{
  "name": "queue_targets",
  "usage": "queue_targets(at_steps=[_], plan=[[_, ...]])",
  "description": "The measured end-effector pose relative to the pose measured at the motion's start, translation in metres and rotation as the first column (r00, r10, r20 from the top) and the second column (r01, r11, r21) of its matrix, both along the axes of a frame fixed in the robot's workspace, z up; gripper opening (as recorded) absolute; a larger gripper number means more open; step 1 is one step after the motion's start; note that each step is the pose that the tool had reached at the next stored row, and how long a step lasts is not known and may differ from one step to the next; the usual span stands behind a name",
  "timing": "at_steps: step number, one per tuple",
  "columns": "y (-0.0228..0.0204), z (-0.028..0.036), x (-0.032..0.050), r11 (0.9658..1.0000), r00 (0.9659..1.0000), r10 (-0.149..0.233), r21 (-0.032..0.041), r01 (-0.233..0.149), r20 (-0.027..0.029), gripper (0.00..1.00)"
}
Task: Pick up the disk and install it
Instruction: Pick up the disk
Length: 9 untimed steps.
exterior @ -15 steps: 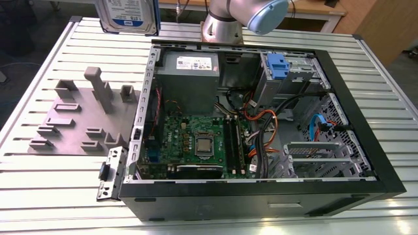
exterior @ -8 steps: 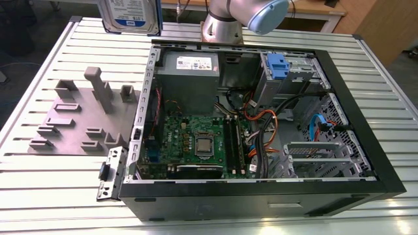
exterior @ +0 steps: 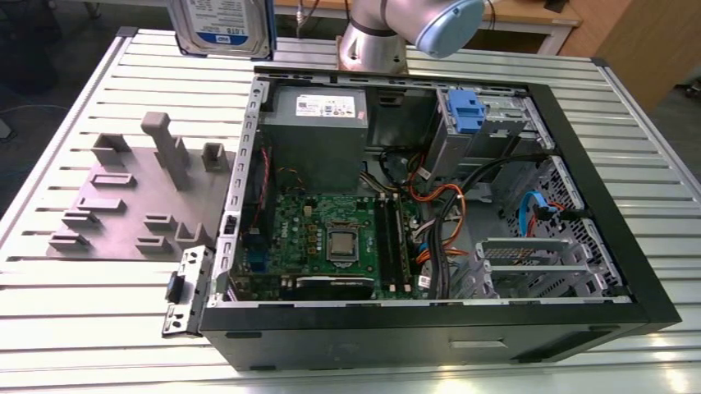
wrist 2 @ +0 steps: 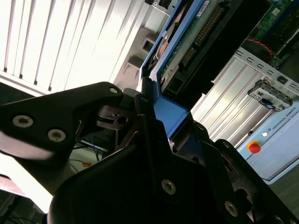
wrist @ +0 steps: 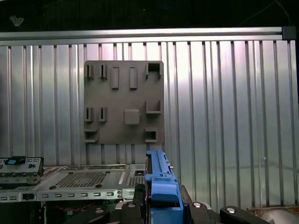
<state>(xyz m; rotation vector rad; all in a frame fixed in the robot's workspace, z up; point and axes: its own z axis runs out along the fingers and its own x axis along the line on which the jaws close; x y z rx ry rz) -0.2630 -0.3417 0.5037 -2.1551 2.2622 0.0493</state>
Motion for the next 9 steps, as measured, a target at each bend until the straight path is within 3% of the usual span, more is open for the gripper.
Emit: queue_targets(at_steps=[9], plan=[[0.0000,0.0000,0.0049,1.0000,1.0000,0.000,0.0000,0.000,0.0000,0.37]])
